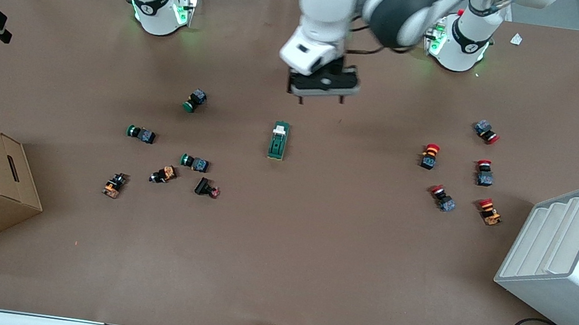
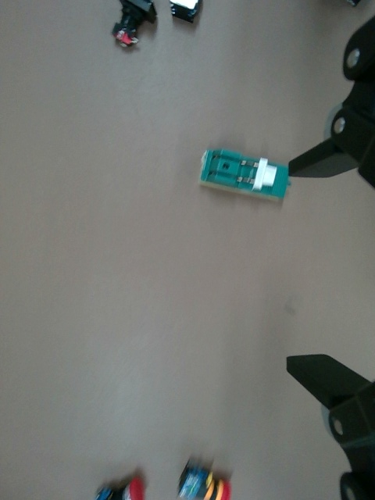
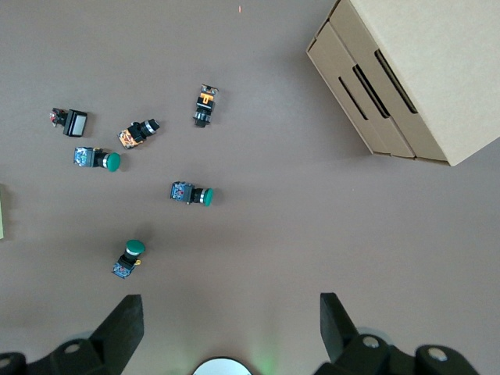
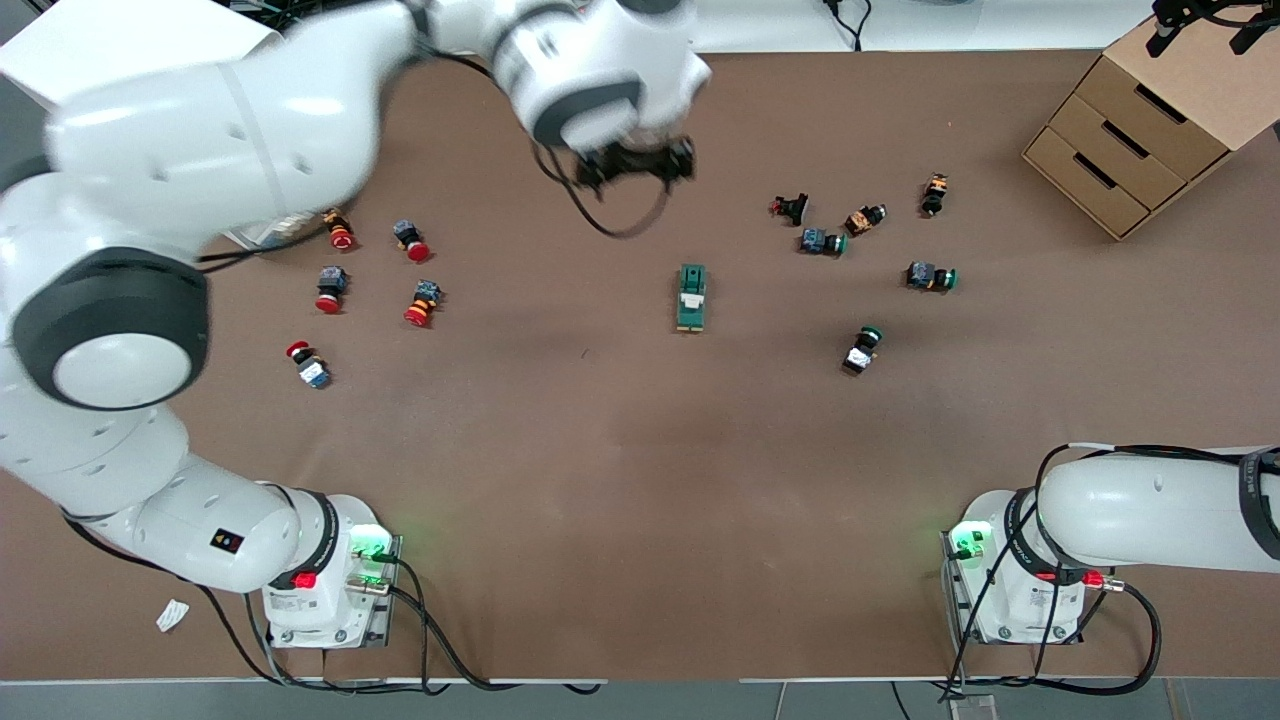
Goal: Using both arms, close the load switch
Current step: 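Move the left gripper over the green load switch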
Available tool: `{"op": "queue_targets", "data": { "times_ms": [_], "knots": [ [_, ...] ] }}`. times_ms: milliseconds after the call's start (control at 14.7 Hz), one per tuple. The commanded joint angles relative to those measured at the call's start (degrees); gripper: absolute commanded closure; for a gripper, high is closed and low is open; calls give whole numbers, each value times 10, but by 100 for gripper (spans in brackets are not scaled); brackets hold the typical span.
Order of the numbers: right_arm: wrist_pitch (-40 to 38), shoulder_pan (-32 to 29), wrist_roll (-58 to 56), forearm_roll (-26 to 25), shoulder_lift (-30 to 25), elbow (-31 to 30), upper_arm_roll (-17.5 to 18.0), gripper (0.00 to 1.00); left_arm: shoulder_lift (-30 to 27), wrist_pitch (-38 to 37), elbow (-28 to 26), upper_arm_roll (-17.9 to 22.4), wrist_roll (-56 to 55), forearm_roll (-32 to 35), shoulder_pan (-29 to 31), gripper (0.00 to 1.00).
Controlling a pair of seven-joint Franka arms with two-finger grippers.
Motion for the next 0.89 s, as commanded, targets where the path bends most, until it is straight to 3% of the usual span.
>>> {"op": "queue_targets", "data": {
  "times_ms": [0, 409, 682, 818],
  "knots": [
    [2, -1, 3, -6, -10, 0, 2, 0, 60, 24, 10, 1, -111, 81, -51, 0],
    [8, -8, 4, -12, 75, 43, 1, 0, 181, 55, 4, 1, -347, 296, -153, 0],
    [25, -13, 3, -14, 172, 62, 0, 0, 225, 61, -44, 0, -483, 482, -176, 0],
    [27, -5, 8, -11, 188, 75, 0, 0, 237, 62, -69, 1, -547, 562, -183, 0]
  ]
}}
